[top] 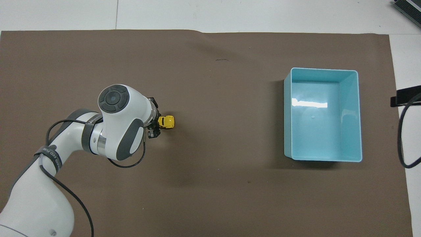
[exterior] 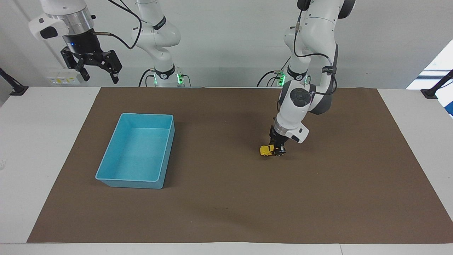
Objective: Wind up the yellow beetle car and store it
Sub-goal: 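Press the car down and drag it backward with the left gripper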
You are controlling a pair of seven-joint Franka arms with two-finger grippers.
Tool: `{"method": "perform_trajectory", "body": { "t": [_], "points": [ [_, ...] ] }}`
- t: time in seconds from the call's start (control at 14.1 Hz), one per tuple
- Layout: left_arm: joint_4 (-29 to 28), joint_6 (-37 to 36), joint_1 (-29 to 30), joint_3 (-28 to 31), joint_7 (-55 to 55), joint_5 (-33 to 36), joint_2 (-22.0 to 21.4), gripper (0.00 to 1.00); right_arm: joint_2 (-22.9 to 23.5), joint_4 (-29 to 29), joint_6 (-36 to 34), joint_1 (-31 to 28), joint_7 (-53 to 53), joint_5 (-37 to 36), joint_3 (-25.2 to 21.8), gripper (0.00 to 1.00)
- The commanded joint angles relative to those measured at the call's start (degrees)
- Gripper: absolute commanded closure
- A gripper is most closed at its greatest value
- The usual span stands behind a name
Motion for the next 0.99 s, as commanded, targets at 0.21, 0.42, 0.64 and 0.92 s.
{"method": "perform_trajectory", "body": {
  "t": [0.21, 0.42, 0.64, 0.92],
  "points": [
    [-2.0, 1.2, 4.4, 0.2, 4.9, 1.0, -0.1, 1.0, -0.9, -0.7, -0.1, -0.2, -0.1, -0.5, 0.2, 0.0],
    [-2.2, 1.1, 6.6, 0.2, 6.5, 1.0, -0.1, 1.0, -0.9, -0.7, -0.1, -0.2, -0.1, -0.5, 0.2, 0.0],
    [-2.2, 1.2, 8.0, 0.2, 7.0, 1.0, -0.1, 1.0, -0.9, -0.7, -0.1, -0.2, -0.1, -0.5, 0.3, 0.0],
    [-2.3, 1.1, 10.6, 0.2, 8.0, 1.0, -0.1, 1.0, -0.9, -0.7, -0.1, -0.2, -0.2, -0.5, 0.3, 0.0]
  ]
}}
